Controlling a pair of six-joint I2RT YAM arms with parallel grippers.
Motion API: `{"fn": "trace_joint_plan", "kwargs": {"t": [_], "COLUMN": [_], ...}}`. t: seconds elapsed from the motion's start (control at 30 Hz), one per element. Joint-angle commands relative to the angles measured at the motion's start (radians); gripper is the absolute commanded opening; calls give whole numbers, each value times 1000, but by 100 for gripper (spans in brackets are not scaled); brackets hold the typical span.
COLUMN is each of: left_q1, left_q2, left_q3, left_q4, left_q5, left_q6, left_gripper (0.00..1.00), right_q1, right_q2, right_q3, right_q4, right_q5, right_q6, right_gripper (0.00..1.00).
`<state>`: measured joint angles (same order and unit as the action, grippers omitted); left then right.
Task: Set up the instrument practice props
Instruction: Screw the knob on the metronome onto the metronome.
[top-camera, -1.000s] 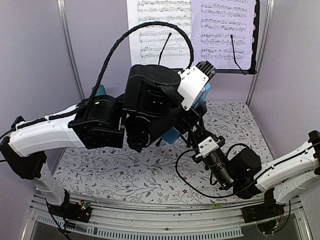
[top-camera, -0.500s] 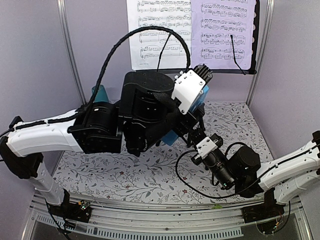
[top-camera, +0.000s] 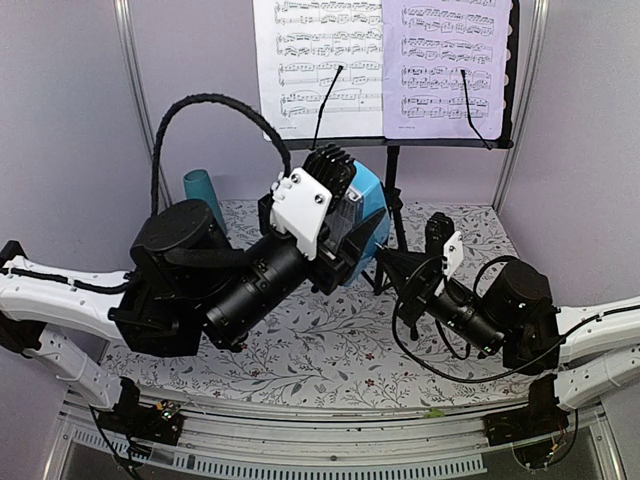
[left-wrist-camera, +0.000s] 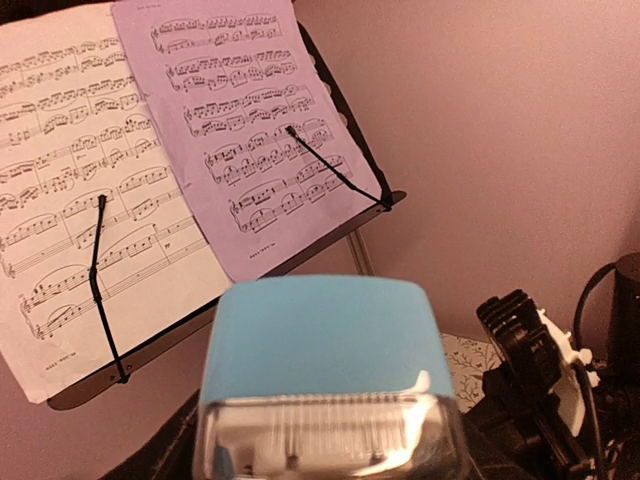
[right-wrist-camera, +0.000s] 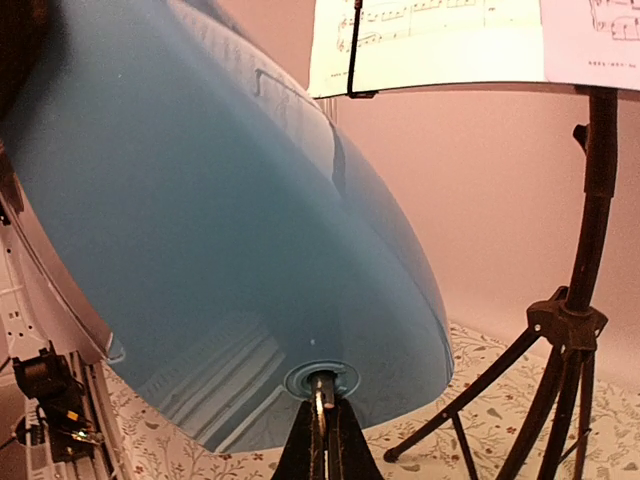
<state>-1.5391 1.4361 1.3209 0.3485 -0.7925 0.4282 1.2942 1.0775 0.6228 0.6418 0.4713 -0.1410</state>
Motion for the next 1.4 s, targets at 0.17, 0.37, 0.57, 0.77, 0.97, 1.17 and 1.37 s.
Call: {"fn": "trace_joint_plan", "kwargs": {"t": [0.17, 0.37, 0.57, 0.77, 0.97, 1.17, 1.37], "left_q1": [-34, -34, -35, -34, -34, -33, -33], "left_q2": [-93, -115, -138, -160, -166, -167, -166], "left_q3": [-215, -322, -386, -444, -480, -520, -565], "left_q4": [455, 588, 662, 742, 789, 851, 927], "left_q5": [156, 229, 300, 356, 385, 415, 453], "left_q6": [165, 218, 248, 284, 304, 335, 357], "left_gripper": [0, 0, 0, 0, 0, 0, 0], "right_q1": [-18, -43, -76, -103, -111, -119, -119], "right_q2": [-30, -39, -26, 0, 44, 110, 162], "right_q3": [108, 131, 133, 82, 52, 15, 6], "right_q4": [2, 19, 74, 213, 348, 498, 608], "right_q5": [-204, -278, -388, -439, -449, -433, -400], "right_q6": [488, 683, 884, 1127, 1347, 1560, 1702], "right_gripper": [0, 0, 0, 0, 0, 0, 0]}}
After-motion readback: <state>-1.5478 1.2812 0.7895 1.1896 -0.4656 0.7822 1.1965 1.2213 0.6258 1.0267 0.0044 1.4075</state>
